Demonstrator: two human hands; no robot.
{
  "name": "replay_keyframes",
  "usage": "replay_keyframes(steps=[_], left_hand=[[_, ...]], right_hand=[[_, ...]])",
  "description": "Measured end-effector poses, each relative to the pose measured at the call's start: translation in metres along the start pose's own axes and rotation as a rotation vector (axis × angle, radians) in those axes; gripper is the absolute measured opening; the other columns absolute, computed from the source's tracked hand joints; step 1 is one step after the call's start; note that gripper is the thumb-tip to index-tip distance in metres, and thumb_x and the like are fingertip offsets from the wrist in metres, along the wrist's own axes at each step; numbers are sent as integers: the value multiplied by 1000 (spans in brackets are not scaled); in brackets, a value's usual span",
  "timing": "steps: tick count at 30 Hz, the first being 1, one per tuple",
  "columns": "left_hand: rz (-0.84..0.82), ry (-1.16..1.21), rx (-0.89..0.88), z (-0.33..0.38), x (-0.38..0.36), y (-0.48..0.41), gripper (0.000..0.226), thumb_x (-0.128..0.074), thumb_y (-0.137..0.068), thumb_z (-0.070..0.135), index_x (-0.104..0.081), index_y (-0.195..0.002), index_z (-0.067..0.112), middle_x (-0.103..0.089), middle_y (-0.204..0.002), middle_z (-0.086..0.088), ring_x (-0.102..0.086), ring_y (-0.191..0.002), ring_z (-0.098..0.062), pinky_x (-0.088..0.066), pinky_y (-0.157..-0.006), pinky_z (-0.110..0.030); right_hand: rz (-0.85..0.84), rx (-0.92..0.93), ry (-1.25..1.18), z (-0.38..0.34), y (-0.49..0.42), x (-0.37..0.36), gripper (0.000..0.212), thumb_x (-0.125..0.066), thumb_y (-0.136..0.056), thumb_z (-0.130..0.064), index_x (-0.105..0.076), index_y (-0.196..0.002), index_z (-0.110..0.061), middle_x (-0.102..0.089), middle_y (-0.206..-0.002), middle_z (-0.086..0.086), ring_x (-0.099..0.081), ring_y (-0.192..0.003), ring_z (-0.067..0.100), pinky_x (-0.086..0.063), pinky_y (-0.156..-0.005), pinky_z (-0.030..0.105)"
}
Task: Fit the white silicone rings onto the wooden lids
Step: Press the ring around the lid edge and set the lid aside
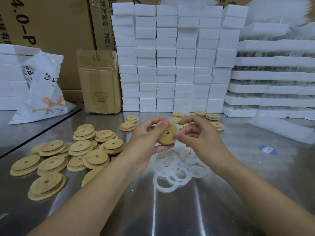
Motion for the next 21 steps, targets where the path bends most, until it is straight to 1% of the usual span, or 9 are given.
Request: replay_keyframes(steps=[5, 7, 9, 11, 13, 15, 17, 19, 21], left_hand=[[-54, -207, -35, 1, 2, 1, 23, -79, -97, 29, -81, -115, 15, -83, -109, -6, -79, -105, -21, -66, -90, -38], [-56, -246, -41, 4, 4, 1, 23, -80, -96, 29, -82, -113, 15, -83, -106, -6, -80, -102, -20, -66, -86, -33], [-57, -266, -44, 10, 8, 0, 21, -81, -94, 30, -84, -110, 17, -84, -104, -6, -79, -99, -19, -66, -83, -29], [-59, -273, -49, 17, 11, -1, 19, -81, -93, 34, -85, -107, 21, -84, -104, -3, -78, -95, -13, -62, -76, -20], [-67, -279, -52, 20, 12, -1, 18, -81, -93, 36, -86, -105, 24, -84, -104, -1, -77, -90, -7, -57, -71, -14], [-77, -286, -48, 18, 12, -1, 18, -80, -94, 37, -86, -106, 24, -84, -104, -1, -76, -88, -6, -55, -70, -13], [-52, -275, -40, 16, 13, -1, 20, -79, -94, 38, -85, -108, 25, -83, -104, 1, -75, -90, -7, -56, -70, -15], [-1, -256, -32, 16, 18, -3, 24, -80, -93, 40, -83, -112, 26, -83, -106, 5, -73, -97, -7, -55, -76, -22], [25, -211, -25, 17, 23, -5, 26, -79, -93, 39, -82, -115, 25, -82, -112, 3, -72, -102, -8, -52, -84, -27]], right_hand=[[-10, -22, -79, 2, -2, 6, 33, -83, -88, -8, -65, -113, -19, -78, -80, 0, -69, -71, 6, -51, -68, 13], [-41, -42, -78, 1, -3, 10, 35, -83, -88, -9, -65, -115, -20, -78, -82, 2, -67, -73, 8, -52, -70, 15], [-64, -65, -75, -1, -6, 13, 35, -83, -88, -8, -64, -115, -18, -78, -86, 7, -67, -79, 13, -52, -76, 20], [-79, -83, -77, -2, -7, 18, 34, -84, -87, -8, -65, -114, -17, -78, -88, 9, -68, -82, 15, -51, -82, 26], [-122, -91, -86, -4, -7, 19, 34, -86, -84, -9, -66, -110, -17, -79, -87, 6, -70, -81, 13, -50, -79, 25], [-137, -95, -73, -4, -6, 18, 32, -88, -83, -12, -66, -107, -18, -79, -85, 4, -71, -80, 12, -50, -77, 26], [-104, -100, -55, 0, -5, 17, 30, -87, -85, -13, -66, -106, -17, -78, -83, 2, -71, -79, 11, -51, -78, 30], [-77, -107, -48, 3, -4, 18, 28, -86, -85, -16, -67, -106, -17, -78, -83, -1, -71, -81, 11, -51, -78, 31], [-56, -101, -31, 4, -5, 18, 25, -87, -85, -20, -70, -103, -18, -76, -86, -4, -71, -84, 11, -52, -76, 31]])
Point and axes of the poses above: each hand's wrist, its own y-axis away from the middle knuckle, its own x-axis out of the back of the hand, z = x × y, the point moved 4 cm from there along -y, towards the middle knuckle
